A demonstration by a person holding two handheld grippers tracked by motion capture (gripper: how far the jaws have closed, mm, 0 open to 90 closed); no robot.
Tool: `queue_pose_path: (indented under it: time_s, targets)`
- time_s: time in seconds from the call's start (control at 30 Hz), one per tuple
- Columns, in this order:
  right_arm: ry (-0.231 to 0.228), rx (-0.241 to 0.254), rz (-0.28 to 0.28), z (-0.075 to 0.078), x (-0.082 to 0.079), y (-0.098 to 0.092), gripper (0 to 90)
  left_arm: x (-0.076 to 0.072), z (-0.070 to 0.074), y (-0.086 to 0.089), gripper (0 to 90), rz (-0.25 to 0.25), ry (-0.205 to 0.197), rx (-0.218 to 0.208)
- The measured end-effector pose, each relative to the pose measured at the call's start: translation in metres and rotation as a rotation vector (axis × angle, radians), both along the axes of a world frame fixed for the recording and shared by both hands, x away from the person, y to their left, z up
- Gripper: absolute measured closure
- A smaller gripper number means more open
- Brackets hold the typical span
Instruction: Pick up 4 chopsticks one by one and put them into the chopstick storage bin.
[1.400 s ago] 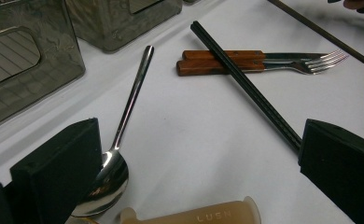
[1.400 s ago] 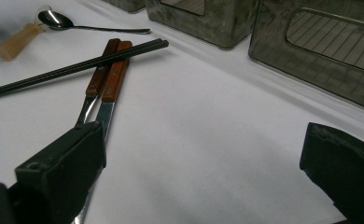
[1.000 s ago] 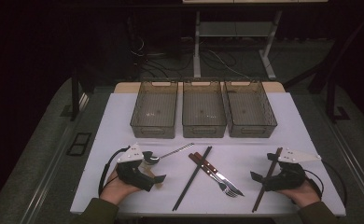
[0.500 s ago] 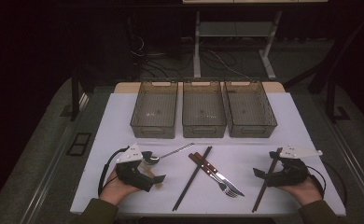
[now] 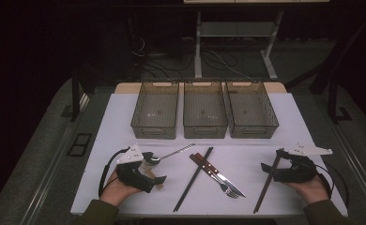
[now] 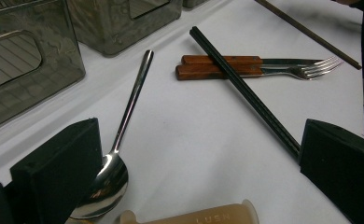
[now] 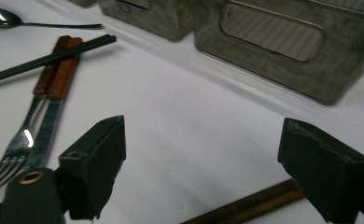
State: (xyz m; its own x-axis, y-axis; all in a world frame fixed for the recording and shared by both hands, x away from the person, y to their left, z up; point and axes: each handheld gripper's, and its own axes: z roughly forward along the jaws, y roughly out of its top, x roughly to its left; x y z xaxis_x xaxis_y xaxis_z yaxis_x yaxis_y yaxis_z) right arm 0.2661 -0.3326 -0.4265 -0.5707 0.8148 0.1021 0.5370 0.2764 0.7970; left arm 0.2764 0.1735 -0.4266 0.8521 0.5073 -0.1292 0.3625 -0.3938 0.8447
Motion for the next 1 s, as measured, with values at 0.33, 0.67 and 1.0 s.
queue_pose_path:
  time_s: [0.33,0.67,1.0]
  targets:
    - [0.012,-0.007,-0.032,0.0,0.009,-0.011,40.8,0.001,-0.002,0.0,0.0,-0.001,0.003,0.004]
    - [0.005,-0.023,-0.044,-0.001,0.018,-0.017,62.9,0.002,-0.002,0.0,0.0,0.008,0.01,0.006]
    - [0.022,-0.028,-0.061,-0.001,0.031,-0.025,85.1,0.002,-0.003,0.0,0.0,0.007,0.011,0.003]
